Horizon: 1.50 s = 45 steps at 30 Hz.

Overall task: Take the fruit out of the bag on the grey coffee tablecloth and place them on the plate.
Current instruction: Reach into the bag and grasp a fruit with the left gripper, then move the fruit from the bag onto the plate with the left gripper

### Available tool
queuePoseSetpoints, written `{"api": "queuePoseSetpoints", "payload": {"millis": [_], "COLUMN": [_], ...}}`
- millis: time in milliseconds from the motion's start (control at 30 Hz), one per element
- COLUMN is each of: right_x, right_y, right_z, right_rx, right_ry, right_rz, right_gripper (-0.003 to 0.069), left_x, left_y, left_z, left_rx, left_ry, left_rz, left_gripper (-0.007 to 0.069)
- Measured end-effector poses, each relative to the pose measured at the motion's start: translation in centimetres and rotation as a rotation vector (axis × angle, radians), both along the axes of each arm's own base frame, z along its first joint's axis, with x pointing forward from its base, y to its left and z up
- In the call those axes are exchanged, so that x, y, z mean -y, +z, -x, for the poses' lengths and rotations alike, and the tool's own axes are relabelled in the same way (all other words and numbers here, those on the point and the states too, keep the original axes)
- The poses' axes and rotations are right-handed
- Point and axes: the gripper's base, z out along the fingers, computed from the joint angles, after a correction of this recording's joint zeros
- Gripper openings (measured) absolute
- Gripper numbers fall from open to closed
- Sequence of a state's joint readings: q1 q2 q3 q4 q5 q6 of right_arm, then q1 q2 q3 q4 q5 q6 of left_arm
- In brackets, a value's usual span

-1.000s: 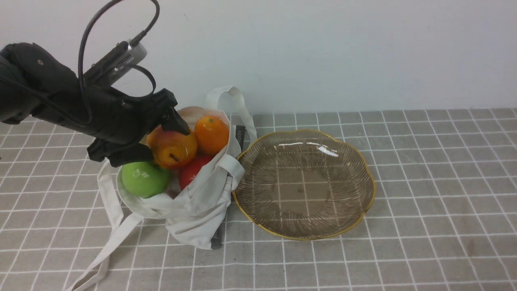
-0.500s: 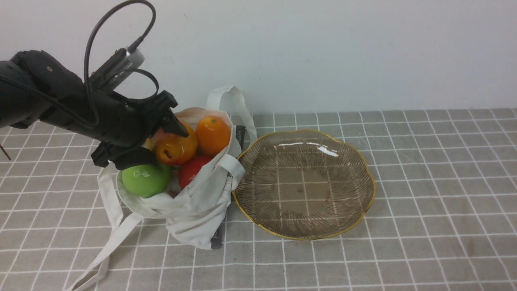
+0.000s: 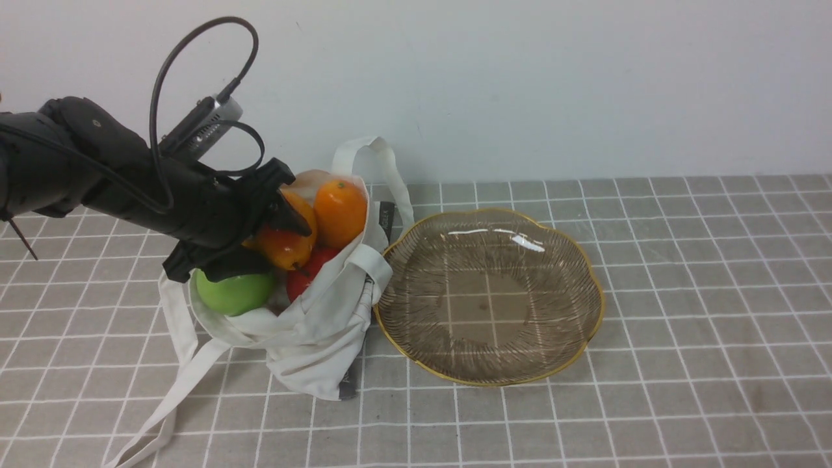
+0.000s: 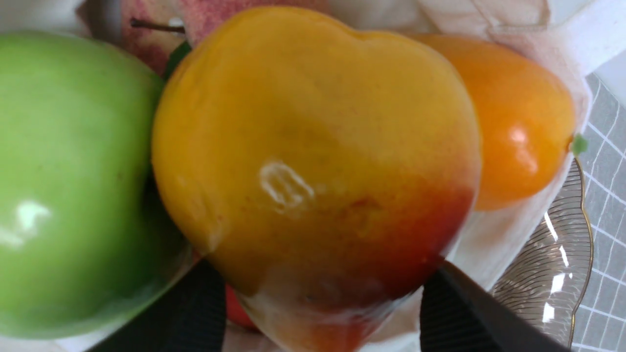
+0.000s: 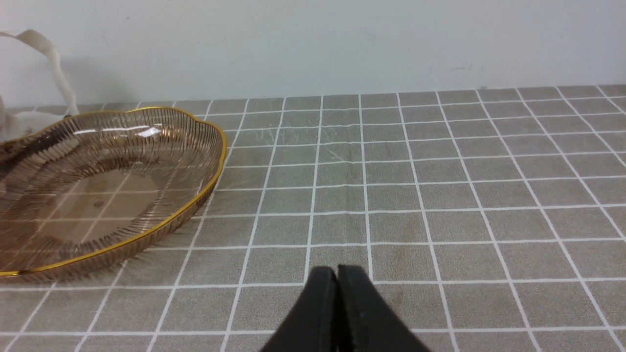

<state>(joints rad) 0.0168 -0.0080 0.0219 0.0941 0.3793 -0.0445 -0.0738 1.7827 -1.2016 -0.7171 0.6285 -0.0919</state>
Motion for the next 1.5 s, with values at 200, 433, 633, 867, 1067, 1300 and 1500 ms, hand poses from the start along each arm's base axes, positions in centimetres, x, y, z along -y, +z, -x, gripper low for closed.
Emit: {"api": "queuePoseSetpoints", "payload": {"millis": [200, 433, 633, 867, 1067, 1300, 1500], "right_x": [0.0, 0.0, 0.0, 0.0, 0.0, 0.0, 0.0], "right_y": [0.0, 0.0, 0.0, 0.0, 0.0, 0.0, 0.0], "right_z": [0.0, 0.0, 0.0, 0.0, 0.0, 0.0, 0.0], "right_rx": [0.000, 0.000, 0.000, 0.000, 0.000, 0.000, 0.000], "right_ry": [0.000, 0.000, 0.000, 0.000, 0.000, 0.000, 0.000], "right_rz": [0.000, 0.000, 0.000, 0.000, 0.000, 0.000, 0.000], "right_gripper": [-0.0015, -0.0015, -0.0015, -0.0015, -0.0015, -0.0015, -0.0015], "left_x": [0.0, 0.0, 0.0, 1.1, 7.3, 13.4, 16.0], "left_y": [0.5, 3.9, 7.4, 9.8, 8.6, 4.1, 0.2], "left_z": [0.2, 1.4, 3.2, 5.5, 6.9, 6.4, 5.3], "left_rx": [0.025, 0.123, 0.221, 0.250, 0.231, 0.222, 0.237], "left_ry": [-0.035, -0.065, -0.101, -0.220, -0.459, -0.569, -0.574], "left_rz": [-0.015, -0.022, -0.029, 0.009, 0.040, -0.003, -0.059], "left_gripper": [0.0454, 0.0453, 0.0446, 0.0443, 0.0443, 0.0433, 0.0433]}}
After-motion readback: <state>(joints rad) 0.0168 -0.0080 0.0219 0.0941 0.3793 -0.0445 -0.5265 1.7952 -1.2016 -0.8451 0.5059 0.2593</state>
